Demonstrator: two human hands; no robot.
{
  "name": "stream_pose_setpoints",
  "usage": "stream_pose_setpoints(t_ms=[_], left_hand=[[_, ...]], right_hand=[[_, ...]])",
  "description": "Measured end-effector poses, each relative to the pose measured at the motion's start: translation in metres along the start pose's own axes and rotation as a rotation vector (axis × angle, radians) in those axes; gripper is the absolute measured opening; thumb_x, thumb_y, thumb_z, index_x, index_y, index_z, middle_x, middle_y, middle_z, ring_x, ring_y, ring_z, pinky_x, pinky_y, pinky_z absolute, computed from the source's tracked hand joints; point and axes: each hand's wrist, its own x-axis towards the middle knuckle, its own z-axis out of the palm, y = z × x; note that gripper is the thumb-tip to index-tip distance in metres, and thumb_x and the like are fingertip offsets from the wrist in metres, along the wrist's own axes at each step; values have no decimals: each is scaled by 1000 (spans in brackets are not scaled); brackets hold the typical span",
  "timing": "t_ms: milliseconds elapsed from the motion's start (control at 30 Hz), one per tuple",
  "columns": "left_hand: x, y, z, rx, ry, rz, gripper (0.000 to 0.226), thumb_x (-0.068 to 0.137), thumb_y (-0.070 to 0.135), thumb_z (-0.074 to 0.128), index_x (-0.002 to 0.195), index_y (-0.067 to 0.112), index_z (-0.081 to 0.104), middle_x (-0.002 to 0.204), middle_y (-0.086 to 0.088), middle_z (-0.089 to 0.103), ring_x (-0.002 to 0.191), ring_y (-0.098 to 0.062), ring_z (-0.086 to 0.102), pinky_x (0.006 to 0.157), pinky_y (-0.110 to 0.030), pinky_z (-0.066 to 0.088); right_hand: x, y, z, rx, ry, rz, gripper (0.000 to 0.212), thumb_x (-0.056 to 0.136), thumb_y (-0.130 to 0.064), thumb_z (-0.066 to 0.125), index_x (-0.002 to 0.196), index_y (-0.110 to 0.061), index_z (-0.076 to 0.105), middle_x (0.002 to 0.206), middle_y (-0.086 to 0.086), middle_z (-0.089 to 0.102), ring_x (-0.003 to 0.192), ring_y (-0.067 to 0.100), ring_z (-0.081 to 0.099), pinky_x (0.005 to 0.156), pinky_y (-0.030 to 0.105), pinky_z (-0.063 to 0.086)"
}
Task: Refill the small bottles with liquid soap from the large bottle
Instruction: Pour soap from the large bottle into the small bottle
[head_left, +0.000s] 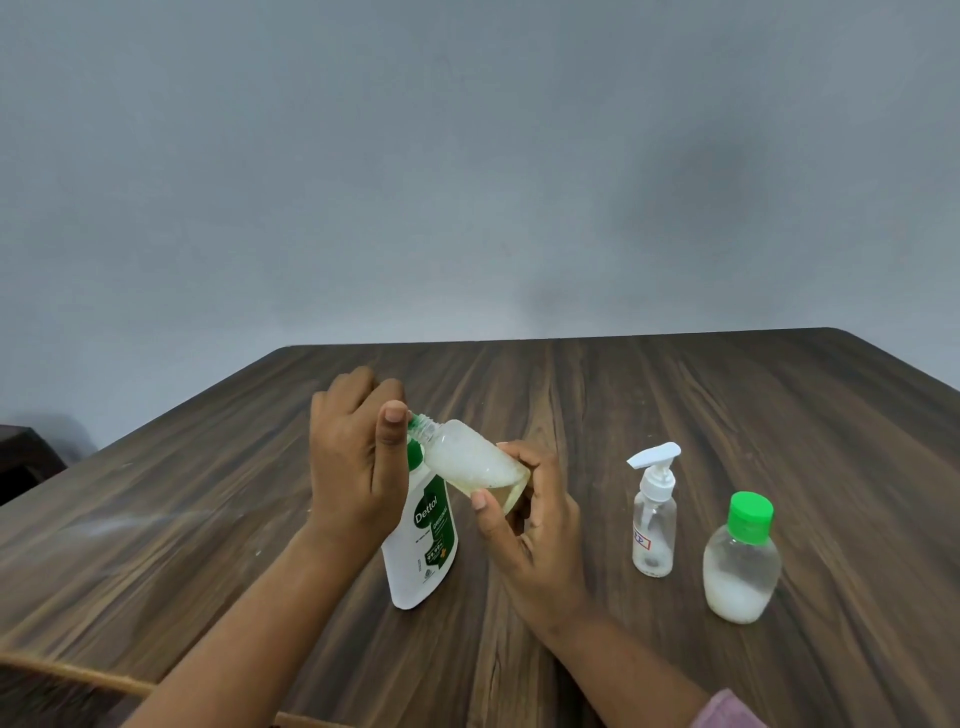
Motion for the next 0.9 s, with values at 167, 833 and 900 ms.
stream_pose_setpoints(t_ms=[167, 833, 900], left_hand=[[0, 0, -2, 9, 8, 13, 74, 100, 49, 9, 56, 1, 46, 59, -6, 42, 60, -16, 35, 62, -37, 28], [12, 1, -4, -9, -49, 16, 77, 100, 52, 9, 56, 0, 47, 58, -10, 44, 57, -22, 41, 60, -43, 32], [17, 1, -5, -23, -71, 32, 78, 99, 52, 10, 54, -1, 45, 57, -10, 43, 55, -26, 42, 56, -47, 33]], right_hand=[[-2, 0, 0, 8, -1, -1, 38, 90, -54, 51, 115, -26, 45, 88, -9, 58, 65, 17, 59, 48, 44, 48], [-2, 0, 0, -22, -13, 9, 38, 90, -57, 49, 117, -32, 43, 95, -13, 57, 70, 15, 61, 50, 42, 50], [-1, 0, 0, -25, -17, 19, 38, 89, -58, 49, 117, -34, 42, 98, -16, 56, 74, 15, 61, 51, 42, 52]])
